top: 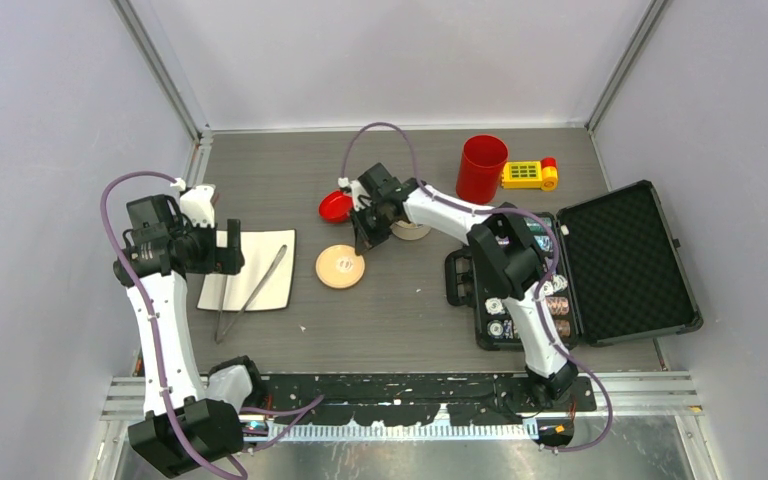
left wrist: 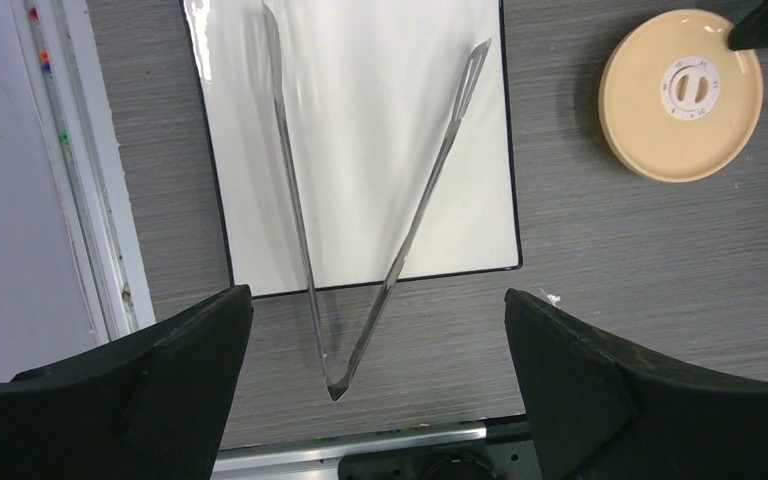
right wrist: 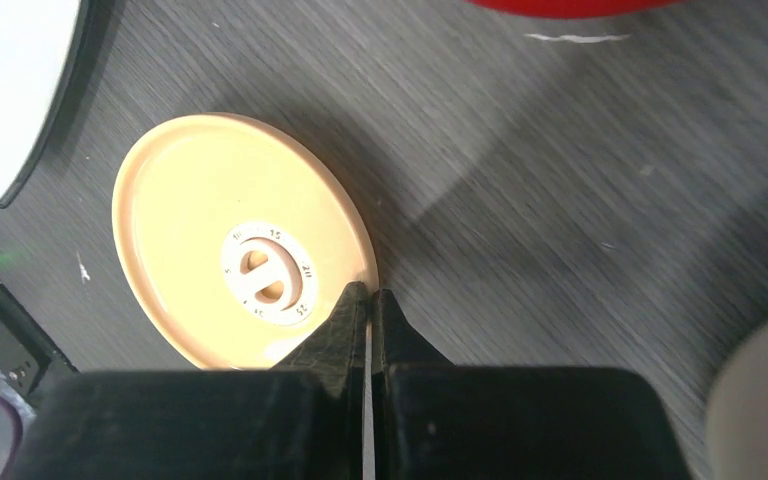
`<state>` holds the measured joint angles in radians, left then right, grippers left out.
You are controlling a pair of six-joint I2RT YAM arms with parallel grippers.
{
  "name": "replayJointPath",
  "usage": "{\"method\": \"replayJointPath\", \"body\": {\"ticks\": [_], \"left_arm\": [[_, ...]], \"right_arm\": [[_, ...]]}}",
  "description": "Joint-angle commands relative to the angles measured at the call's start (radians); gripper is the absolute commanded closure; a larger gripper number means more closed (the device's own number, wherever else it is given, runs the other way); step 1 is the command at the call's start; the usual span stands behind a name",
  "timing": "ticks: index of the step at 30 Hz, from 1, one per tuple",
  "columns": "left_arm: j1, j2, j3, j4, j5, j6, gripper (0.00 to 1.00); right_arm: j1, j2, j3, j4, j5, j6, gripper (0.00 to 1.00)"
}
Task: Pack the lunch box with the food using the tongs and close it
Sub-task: Pick up the box lid from the center of the board, then close the box lid on the packing box.
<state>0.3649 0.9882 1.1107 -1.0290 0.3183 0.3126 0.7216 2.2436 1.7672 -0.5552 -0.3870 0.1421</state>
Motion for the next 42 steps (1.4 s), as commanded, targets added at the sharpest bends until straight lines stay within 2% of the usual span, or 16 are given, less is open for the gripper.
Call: {"method": "replayJointPath", "body": {"ticks": [1, 12, 20, 25, 42], "left_arm": [[0.004, -0.009, 0.034, 0.033, 0.039, -0.024, 0.00], [-0.011, 0.054, 0.084, 0.032, 0.154, -0.003, 0.00], [-0.109, 0.099, 0.111, 0.068, 0.142, -0.022, 0.00], [-0.172, 0.125, 0.121, 0.086, 0.110, -0.033, 0.00], [-0.174, 0.175, 0.157, 0.099, 0.083, -0.035, 0.00]], "right_arm": [[-0.054, -0.152, 0.023, -0.016, -0.029, 0.013, 1.00], [-0.239, -0.298, 0.018, -0.073, 0.019, 0.007, 0.99], [-0.358, -0.327, 0.003, -0.132, 0.090, -0.065, 1.00], [-0.371, -0.313, -0.015, -0.134, 0.138, -0.091, 1.00], [-0.393, -0.203, 0.013, -0.105, 0.149, -0.120, 1.00]]}}
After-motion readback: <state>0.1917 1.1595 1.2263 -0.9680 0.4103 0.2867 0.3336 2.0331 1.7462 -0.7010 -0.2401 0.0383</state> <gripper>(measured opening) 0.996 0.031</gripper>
